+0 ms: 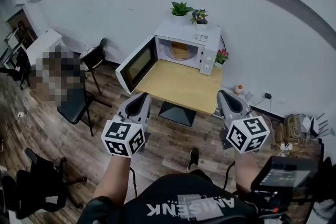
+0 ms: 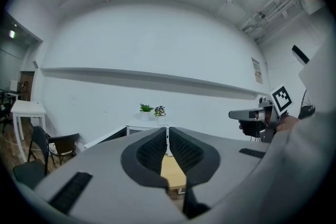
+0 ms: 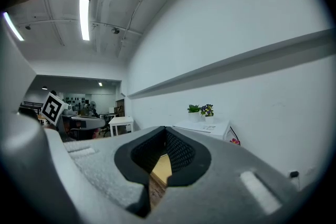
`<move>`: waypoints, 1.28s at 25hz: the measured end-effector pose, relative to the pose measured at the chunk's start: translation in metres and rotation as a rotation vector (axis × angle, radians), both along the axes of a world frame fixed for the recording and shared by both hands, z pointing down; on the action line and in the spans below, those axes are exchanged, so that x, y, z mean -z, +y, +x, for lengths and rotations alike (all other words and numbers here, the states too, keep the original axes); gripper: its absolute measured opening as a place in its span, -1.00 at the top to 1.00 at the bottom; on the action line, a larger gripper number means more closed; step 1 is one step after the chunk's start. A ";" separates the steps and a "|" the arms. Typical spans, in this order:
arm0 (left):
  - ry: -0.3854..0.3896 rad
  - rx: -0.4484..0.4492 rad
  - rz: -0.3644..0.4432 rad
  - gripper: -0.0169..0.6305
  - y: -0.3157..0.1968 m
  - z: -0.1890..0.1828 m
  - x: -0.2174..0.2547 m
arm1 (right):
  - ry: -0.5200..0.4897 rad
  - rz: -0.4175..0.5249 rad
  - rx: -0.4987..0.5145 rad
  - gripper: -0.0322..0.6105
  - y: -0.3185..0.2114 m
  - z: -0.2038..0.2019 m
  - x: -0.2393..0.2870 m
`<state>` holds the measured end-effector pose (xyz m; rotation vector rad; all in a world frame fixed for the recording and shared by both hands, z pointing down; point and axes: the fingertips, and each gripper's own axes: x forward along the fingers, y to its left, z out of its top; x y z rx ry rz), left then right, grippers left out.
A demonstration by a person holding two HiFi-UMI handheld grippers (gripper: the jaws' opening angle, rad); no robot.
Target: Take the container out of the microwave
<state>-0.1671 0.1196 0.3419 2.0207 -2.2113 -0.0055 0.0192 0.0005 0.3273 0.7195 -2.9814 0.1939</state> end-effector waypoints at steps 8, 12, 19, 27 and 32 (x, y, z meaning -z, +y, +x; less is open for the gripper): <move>0.024 0.079 0.011 0.94 -0.063 -0.026 0.005 | 0.019 0.018 0.068 0.89 -0.076 -0.034 0.006; 0.018 0.095 0.011 0.94 -0.098 -0.034 0.008 | 0.010 0.032 0.098 0.89 -0.113 -0.040 0.012; -0.002 0.084 -0.005 0.94 -0.162 -0.028 0.007 | -0.005 0.023 0.130 0.89 -0.173 -0.040 0.012; -0.031 0.081 -0.034 0.94 -0.223 -0.023 0.002 | -0.010 0.027 0.136 0.89 -0.230 -0.025 0.011; -0.031 0.064 -0.051 0.94 -0.250 -0.021 -0.003 | -0.005 0.013 0.145 0.89 -0.257 -0.020 0.003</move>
